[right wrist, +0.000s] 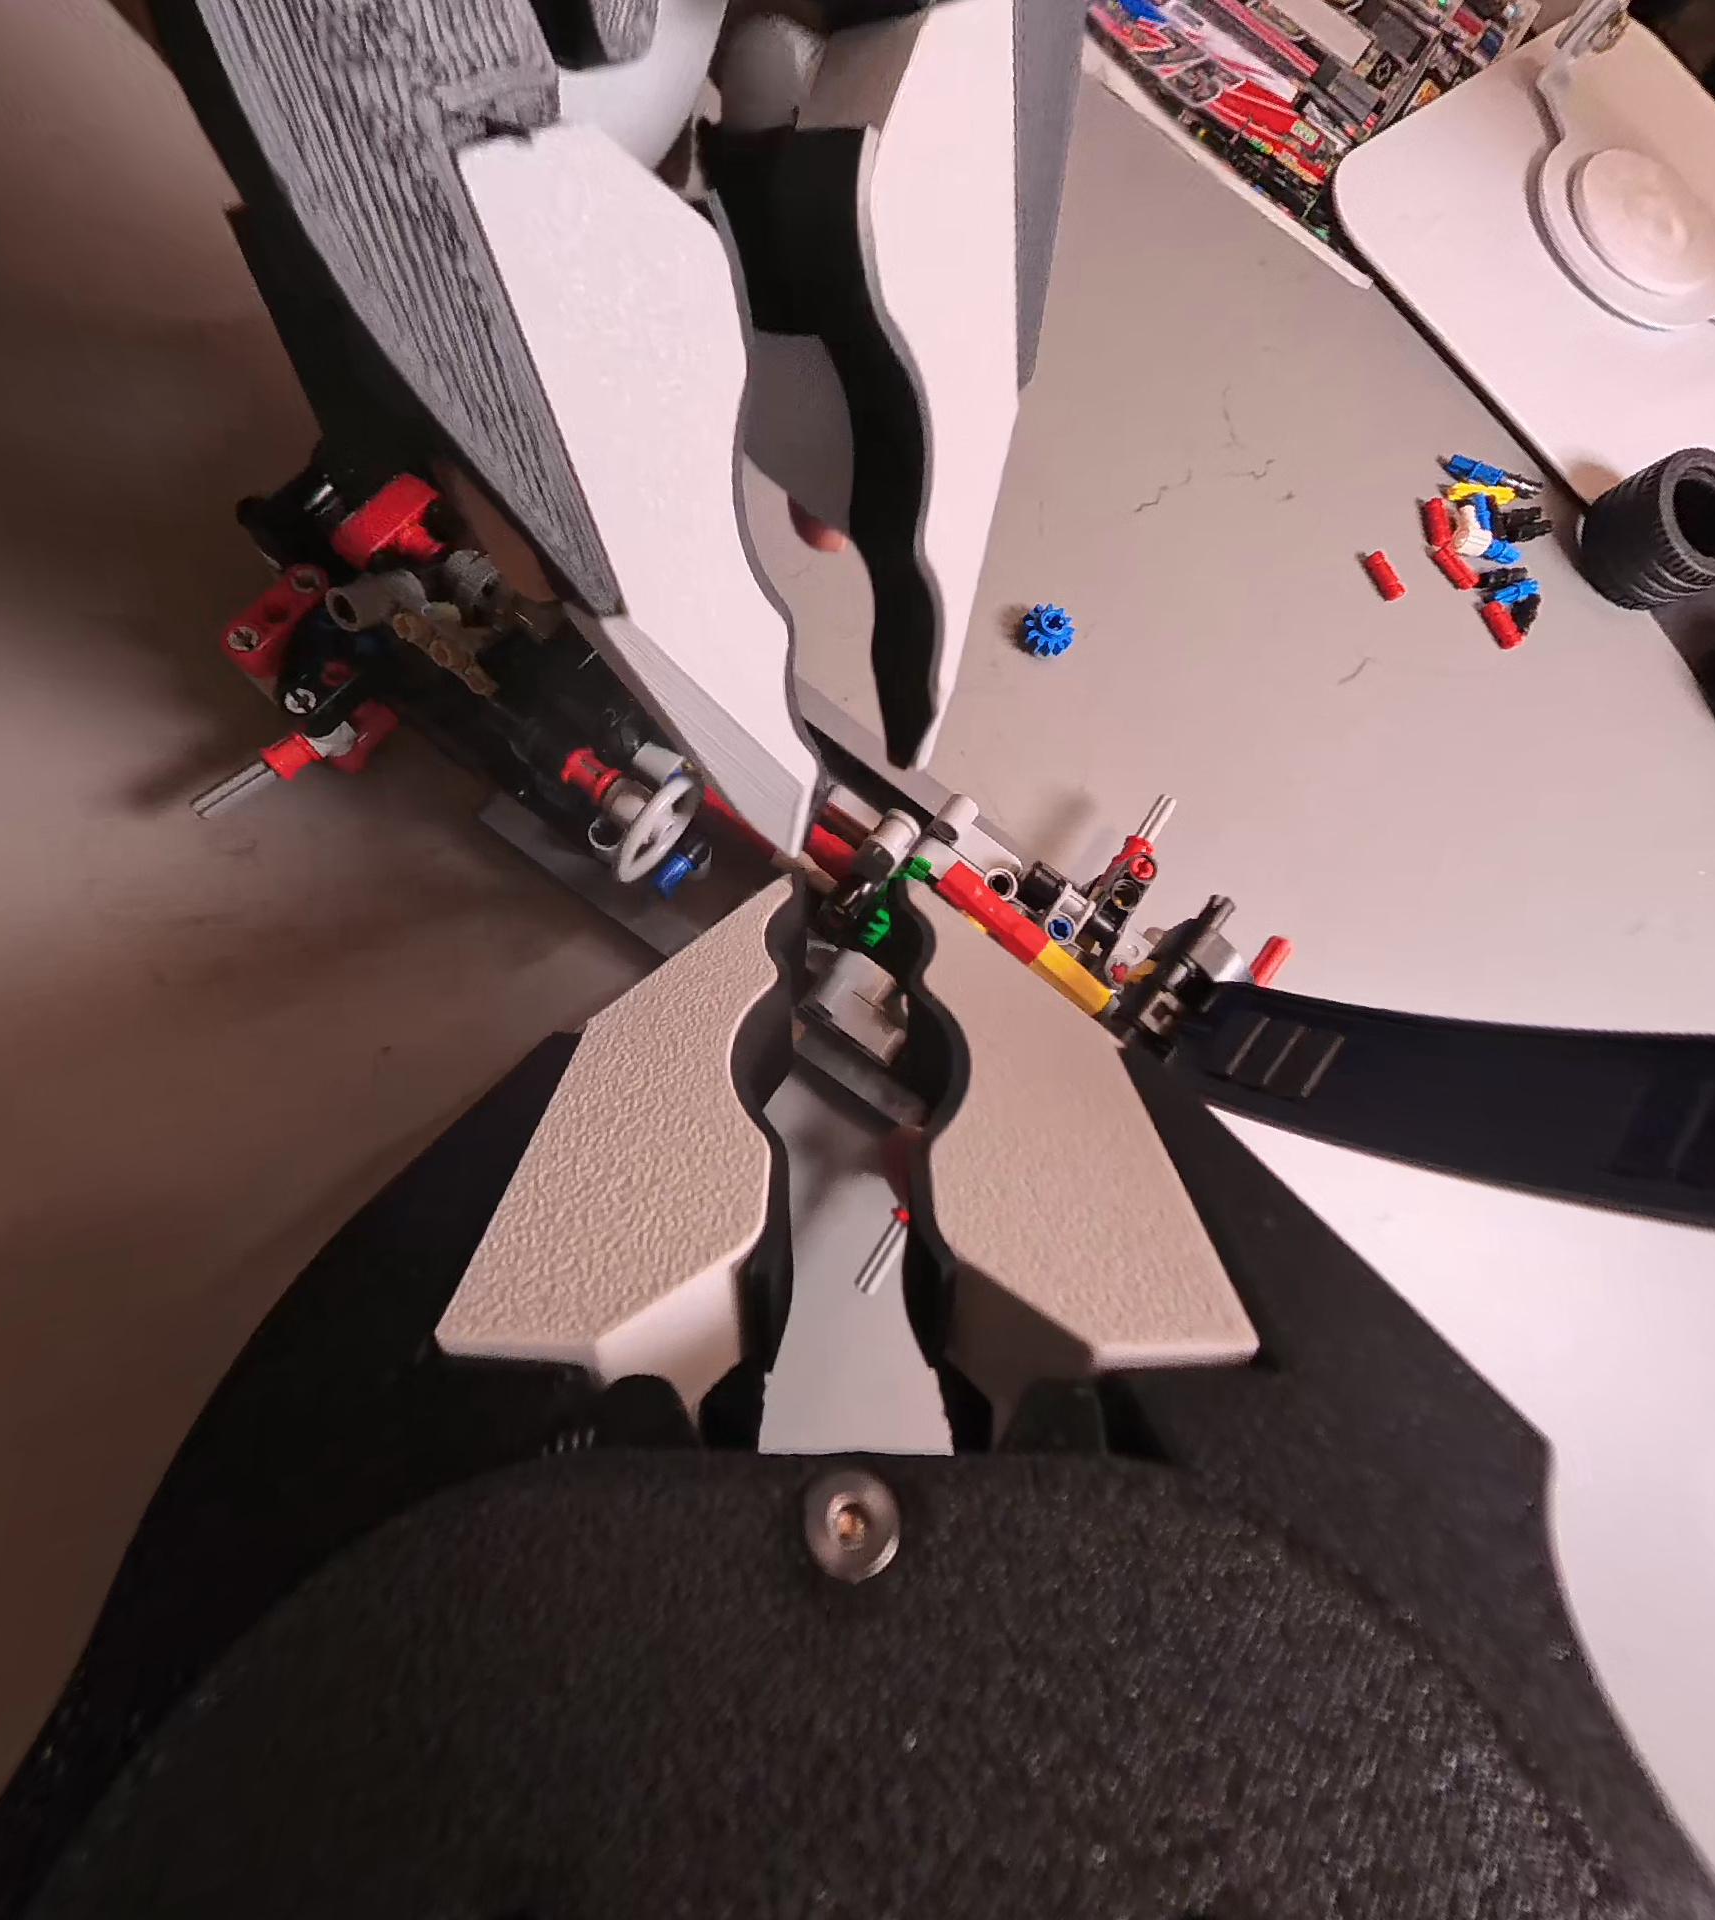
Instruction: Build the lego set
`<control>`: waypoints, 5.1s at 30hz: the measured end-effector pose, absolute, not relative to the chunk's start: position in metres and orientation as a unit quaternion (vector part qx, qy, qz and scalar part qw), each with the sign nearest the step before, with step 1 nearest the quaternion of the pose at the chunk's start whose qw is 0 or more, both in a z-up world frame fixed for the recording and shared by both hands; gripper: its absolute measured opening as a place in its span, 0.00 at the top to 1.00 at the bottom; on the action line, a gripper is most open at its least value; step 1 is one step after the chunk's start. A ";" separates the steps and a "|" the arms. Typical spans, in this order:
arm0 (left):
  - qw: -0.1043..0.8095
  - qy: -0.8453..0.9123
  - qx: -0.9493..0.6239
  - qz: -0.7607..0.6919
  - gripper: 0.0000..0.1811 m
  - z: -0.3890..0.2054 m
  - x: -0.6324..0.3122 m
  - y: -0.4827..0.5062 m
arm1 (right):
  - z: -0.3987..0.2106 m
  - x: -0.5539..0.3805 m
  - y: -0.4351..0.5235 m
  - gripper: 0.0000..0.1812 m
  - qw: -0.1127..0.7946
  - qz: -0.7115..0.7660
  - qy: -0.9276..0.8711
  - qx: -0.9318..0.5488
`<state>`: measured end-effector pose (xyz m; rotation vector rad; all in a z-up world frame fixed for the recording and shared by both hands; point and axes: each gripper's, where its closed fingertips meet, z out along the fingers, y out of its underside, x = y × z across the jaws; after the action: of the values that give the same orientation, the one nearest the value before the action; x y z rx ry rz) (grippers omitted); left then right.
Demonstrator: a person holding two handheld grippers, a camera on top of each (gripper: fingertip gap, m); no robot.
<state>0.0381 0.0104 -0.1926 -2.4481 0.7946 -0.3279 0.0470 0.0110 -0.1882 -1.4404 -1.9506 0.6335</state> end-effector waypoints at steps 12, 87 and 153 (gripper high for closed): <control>0.252 0.447 -0.847 -0.137 0.84 -0.176 0.021 -0.002 | -0.183 0.050 0.016 0.91 0.314 0.239 -0.753 -0.527; 0.526 0.503 -0.674 -0.125 0.94 -0.158 0.019 0.031 | -0.186 0.040 0.057 0.96 0.399 0.030 -0.832 -0.385; 0.325 0.602 -0.721 -0.107 0.83 -0.186 0.044 0.021 | -0.184 0.045 0.039 0.96 0.332 0.285 -0.664 -0.606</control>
<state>0.0445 0.0209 -0.1861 -1.8906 1.5780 -0.2812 0.0445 0.0387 -0.1841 -1.5844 -1.7363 0.7435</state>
